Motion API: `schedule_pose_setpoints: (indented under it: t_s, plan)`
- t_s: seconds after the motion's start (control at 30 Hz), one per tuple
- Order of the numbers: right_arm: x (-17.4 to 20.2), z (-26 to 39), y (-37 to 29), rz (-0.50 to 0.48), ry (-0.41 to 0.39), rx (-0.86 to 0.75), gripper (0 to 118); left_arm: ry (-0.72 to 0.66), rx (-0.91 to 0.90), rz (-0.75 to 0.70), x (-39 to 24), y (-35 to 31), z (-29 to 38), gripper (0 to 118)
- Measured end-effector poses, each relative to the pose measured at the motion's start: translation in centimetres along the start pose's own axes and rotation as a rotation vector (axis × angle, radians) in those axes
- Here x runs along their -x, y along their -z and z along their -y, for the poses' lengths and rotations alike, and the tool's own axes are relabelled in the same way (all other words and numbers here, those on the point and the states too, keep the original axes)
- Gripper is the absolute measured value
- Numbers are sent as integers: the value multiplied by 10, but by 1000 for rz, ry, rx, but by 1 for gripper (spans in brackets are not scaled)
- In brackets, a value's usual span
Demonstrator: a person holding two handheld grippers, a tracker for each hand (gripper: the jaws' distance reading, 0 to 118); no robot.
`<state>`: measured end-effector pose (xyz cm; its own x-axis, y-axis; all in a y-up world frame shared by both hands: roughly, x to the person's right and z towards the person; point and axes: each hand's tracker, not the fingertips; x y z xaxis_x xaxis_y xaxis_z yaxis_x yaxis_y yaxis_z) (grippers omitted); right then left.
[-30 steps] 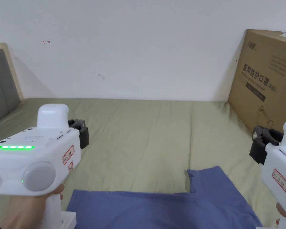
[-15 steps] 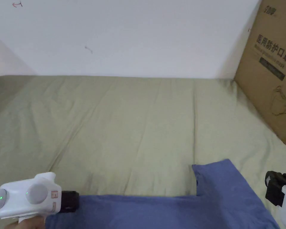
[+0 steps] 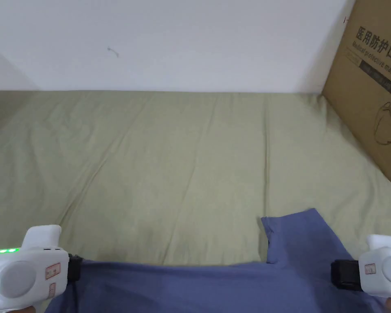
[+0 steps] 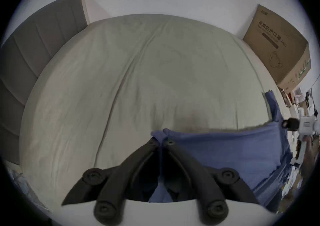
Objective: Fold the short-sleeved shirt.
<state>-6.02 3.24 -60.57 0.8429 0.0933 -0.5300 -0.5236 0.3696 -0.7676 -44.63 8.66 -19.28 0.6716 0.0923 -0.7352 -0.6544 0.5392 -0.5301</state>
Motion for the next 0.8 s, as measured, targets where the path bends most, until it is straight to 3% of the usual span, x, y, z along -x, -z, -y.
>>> schedule_pose_setpoints:
  t_s: [0.07, 0.1, 0.17, 0.33, 0.5, 0.8]
  plan:
    - [-2, 2, 3, -95, 29, 13, 89, -13, -2, 5, 4, -4, 0, 2]
    - [0, 3, -7, -69, 36, -17, 80, -15, -4, 3, 3, -7, 1, 2]
    - [7, 4, -27, -78, -28, -75, 0, -12, -8, -2, 4, -12, 1, 2]
    - [4, 6, -82, -76, -85, -153, 1, -22, -17, 19, 12, -42, 3, 2]
    - [-30, 30, -148, -106, -80, -203, 1, -9, -49, 43, 21, -105, 22, 2]
    - [-65, 146, -193, -136, -94, -212, 1, -16, -17, 87, 33, -176, 137, 3]
